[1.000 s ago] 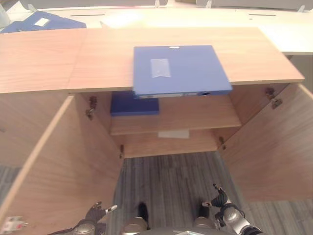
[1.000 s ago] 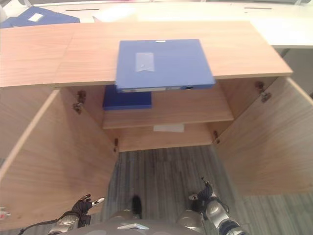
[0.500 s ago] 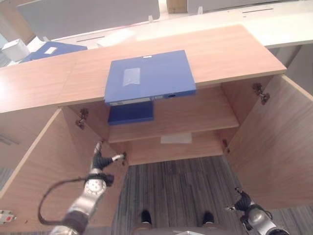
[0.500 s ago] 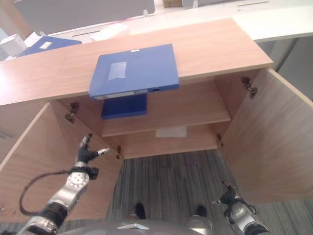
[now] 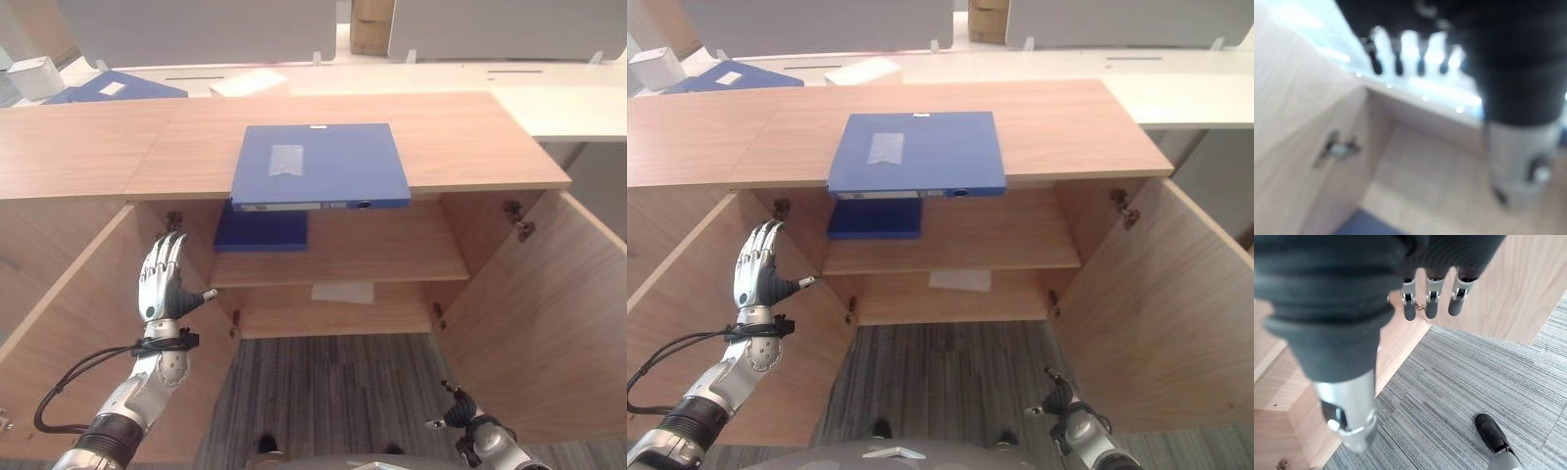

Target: Put the empty folder in the office cabinet

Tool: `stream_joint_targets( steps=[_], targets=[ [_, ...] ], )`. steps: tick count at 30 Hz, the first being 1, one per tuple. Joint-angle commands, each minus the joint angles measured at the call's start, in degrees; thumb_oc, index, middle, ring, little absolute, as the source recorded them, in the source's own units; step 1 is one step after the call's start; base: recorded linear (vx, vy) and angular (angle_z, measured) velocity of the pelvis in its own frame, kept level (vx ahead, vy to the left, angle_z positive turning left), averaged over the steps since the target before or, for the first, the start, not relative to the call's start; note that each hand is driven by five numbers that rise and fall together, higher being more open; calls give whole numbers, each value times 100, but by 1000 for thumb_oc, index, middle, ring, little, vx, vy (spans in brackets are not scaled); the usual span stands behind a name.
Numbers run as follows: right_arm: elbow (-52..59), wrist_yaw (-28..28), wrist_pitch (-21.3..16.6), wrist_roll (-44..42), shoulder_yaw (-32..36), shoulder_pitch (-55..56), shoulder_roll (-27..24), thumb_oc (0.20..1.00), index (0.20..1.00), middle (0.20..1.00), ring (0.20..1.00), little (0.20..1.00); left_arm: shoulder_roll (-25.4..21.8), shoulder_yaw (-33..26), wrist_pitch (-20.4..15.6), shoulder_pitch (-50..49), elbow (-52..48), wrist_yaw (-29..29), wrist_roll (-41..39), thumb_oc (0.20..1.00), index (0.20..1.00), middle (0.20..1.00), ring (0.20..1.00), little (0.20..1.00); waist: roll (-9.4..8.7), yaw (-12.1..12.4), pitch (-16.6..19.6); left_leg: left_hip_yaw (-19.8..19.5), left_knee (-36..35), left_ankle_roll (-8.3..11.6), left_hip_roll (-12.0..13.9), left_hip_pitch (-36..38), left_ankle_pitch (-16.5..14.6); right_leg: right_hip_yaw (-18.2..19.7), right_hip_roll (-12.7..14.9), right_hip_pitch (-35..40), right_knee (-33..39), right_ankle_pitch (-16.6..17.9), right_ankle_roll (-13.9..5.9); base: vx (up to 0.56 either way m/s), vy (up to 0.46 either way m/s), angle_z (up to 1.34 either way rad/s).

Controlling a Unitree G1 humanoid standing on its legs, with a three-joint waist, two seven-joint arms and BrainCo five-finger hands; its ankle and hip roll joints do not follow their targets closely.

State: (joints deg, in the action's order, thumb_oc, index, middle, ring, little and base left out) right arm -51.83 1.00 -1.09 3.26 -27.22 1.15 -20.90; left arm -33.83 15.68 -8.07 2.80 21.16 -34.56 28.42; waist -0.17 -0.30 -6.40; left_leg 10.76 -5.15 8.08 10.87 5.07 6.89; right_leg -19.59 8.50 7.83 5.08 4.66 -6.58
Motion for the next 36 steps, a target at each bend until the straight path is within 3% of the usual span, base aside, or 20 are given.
stream_joint_targets(
  steps=[1,13,22,36],
  targets=[
    [-55,-24,-157,-155,-12,-304,-150,1000,1000,1000,1000,1000,-345,207,-113,703,57,-633,689,1000,1000,1000,1000,1000,187,-11,-181,236,15,-196,92,293,-747,366,284,114,-8,-519,-149,30,-8,-2],
    [-48,1,-185,-52,-122,-182,-92,1000,1000,1000,1000,1000,-368,665,-150,1452,423,-1463,1161,1000,1000,1000,1000,1000,142,-290,-103,405,15,-211,68,443,-871,584,232,121,-8,-532,-216,40,9,-6],
    [-62,-34,-244,24,-164,-114,-108,1000,1000,1000,1000,1000,-313,887,-60,1973,925,-1530,1093,1000,1000,1000,1000,1000,135,-486,-67,546,15,-220,63,504,-908,732,219,96,-8,-528,-253,33,23,-10],
    [-245,-93,-502,171,-87,10,-188,1000,1000,1000,1000,1000,-153,1222,-120,3044,2616,-1666,1060,1000,1000,1000,1000,1000,118,-896,-57,881,15,-258,25,627,-988,1064,183,17,-8,-482,-325,54,46,-13]
  ],
)
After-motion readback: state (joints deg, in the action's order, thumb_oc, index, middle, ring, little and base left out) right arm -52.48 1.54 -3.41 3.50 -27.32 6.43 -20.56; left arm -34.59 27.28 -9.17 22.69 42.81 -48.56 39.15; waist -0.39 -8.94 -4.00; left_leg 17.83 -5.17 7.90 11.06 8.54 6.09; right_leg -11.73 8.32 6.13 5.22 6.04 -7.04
